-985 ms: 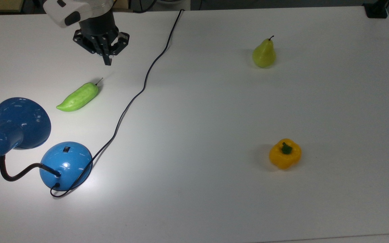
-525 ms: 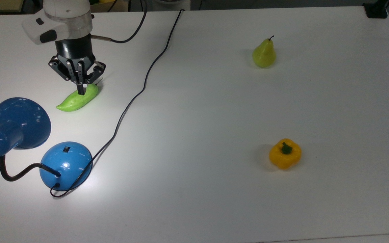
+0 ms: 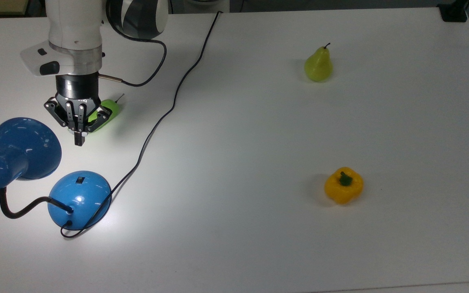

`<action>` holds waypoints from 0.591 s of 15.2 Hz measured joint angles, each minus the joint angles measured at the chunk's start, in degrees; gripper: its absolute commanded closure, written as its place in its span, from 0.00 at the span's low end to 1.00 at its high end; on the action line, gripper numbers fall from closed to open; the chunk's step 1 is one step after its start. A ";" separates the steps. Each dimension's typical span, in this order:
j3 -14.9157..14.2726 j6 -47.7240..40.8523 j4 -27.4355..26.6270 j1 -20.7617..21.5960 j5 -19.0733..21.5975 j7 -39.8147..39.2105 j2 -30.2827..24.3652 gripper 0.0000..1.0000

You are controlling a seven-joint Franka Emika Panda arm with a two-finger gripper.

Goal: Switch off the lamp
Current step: 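Lower the gripper onto the lamp base switch and press it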

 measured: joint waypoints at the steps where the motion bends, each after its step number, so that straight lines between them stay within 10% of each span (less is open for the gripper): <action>1: 0.00 2.23 0.00 -0.28 0.00 -0.02 1.17 1.00; 9: -0.01 13.82 0.06 -1.72 0.01 -0.02 7.34 1.00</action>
